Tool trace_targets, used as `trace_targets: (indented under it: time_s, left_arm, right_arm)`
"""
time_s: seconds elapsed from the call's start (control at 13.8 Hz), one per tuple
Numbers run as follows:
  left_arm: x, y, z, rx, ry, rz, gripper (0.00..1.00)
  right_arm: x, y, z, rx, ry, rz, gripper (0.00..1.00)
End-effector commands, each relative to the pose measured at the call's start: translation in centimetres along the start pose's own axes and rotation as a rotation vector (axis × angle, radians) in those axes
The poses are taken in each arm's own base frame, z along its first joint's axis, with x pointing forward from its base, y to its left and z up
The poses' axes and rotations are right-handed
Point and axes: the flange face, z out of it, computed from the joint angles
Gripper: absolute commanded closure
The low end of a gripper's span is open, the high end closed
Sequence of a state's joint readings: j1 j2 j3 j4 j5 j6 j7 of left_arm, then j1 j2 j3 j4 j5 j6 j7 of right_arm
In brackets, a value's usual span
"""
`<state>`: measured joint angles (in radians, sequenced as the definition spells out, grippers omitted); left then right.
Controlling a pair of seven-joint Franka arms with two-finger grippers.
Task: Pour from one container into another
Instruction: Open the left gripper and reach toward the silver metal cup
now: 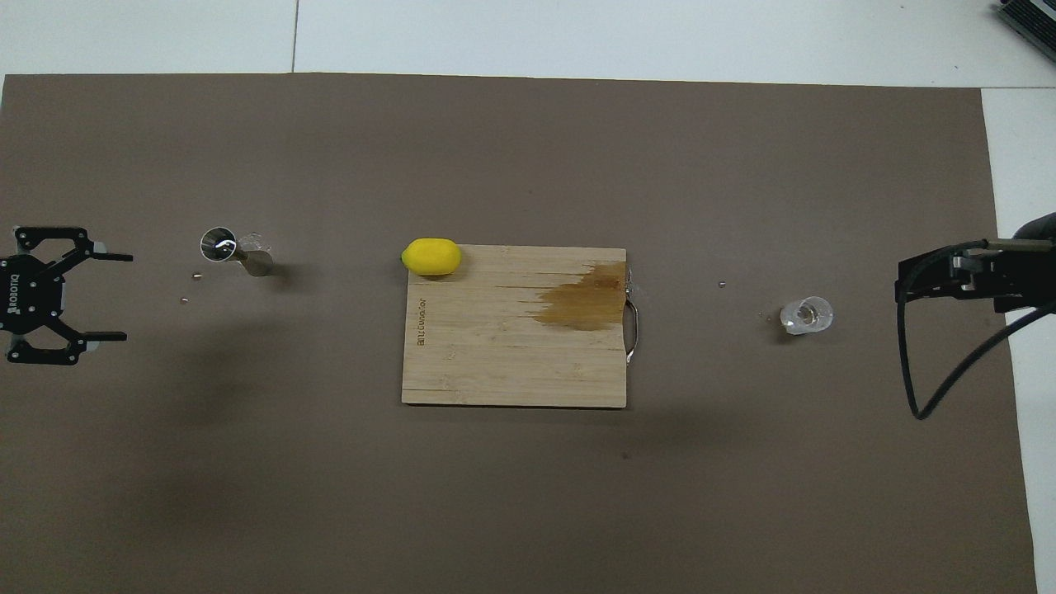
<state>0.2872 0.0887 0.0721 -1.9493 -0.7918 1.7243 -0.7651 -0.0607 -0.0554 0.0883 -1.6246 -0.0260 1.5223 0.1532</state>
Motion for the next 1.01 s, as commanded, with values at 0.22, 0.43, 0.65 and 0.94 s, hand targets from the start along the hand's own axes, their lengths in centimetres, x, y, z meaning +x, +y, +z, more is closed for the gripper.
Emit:
trace_targets:
  time_s: [0.22, 0.43, 0.65, 0.94]
  left_arm:
    - [5.0, -4.7, 3.3, -0.304, -0.215, -0.51, 0.0]
    - [6.2, -6.6, 6.7, -0.393, -0.307, -0.658, 0.0]
    - [5.9, -5.8, 8.5, -0.443, -0.317, -0.698, 0.0]
    - [4.6, -4.7, 11.4, -0.484, -0.331, -0.738, 0.0]
  right_arm:
    - [-0.6, 0.4, -0.2, 0.015, -0.005, 0.009, 0.0]
    - [-0.6, 0.4, -0.2, 0.015, -0.005, 0.009, 0.0]
    - [-0.6, 0.3, -0.2, 0.015, -0.005, 0.007, 0.0]
    - [-0.6, 0.4, -0.2, 0.015, -0.005, 0.009, 0.0]
